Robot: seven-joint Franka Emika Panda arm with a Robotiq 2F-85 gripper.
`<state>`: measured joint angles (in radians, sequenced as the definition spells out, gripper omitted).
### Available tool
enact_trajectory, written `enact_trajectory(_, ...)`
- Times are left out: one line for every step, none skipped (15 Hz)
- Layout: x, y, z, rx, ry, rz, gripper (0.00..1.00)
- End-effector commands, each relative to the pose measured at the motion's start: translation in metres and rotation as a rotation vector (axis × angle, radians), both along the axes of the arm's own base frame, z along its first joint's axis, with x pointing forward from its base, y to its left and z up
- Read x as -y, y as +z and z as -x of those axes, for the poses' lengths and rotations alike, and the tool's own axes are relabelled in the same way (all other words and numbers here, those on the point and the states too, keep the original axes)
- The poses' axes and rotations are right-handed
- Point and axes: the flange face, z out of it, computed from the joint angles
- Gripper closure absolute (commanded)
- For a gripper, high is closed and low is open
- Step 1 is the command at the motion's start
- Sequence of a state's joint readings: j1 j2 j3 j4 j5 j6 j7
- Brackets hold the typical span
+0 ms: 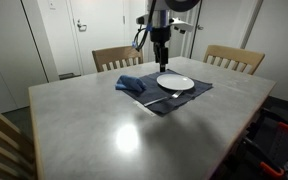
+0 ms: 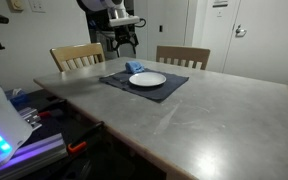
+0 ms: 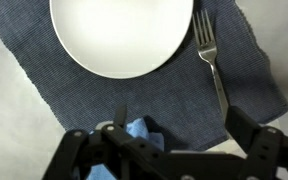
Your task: Put the fork on the blue mat, wipe the plate with the cloth, and then put the fork back on the plate
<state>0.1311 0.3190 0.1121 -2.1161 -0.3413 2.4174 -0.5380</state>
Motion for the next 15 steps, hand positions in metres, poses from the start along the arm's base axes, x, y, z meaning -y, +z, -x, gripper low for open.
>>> enact_trajectory(-0.026, -0.011, -0.025, -0.030, -0.131, 0.052, 0.00)
enact_trajectory(-0.032, -0.014, -0.031, -0.027, -0.170, 0.055, 0.00)
enact_trajectory(-0.037, -0.019, -0.038, -0.023, -0.210, 0.054, 0.00)
enact_trajectory(-0.042, -0.023, -0.044, -0.022, -0.244, 0.050, 0.00)
enact_trajectory(-0.047, -0.030, -0.050, -0.018, -0.275, 0.041, 0.00)
enact_trajectory(-0.051, -0.035, -0.056, -0.013, -0.299, 0.035, 0.00)
enact_trajectory(-0.054, -0.041, -0.062, -0.005, -0.321, 0.030, 0.00)
enact_trajectory(-0.056, -0.045, -0.068, 0.007, -0.336, 0.027, 0.00)
enact_trajectory(-0.057, -0.047, -0.075, 0.022, -0.347, 0.025, 0.00)
enact_trajectory(-0.058, -0.050, -0.082, 0.028, -0.360, 0.018, 0.00)
enact_trajectory(-0.059, -0.050, -0.088, 0.031, -0.373, 0.011, 0.00)
enact_trajectory(-0.061, -0.051, -0.093, 0.037, -0.383, 0.009, 0.00)
enact_trajectory(-0.063, -0.053, -0.098, 0.042, -0.398, 0.004, 0.00)
enact_trajectory(-0.064, -0.055, -0.102, 0.049, -0.413, 0.002, 0.00)
enact_trajectory(-0.064, -0.059, -0.105, 0.050, -0.424, -0.001, 0.00)
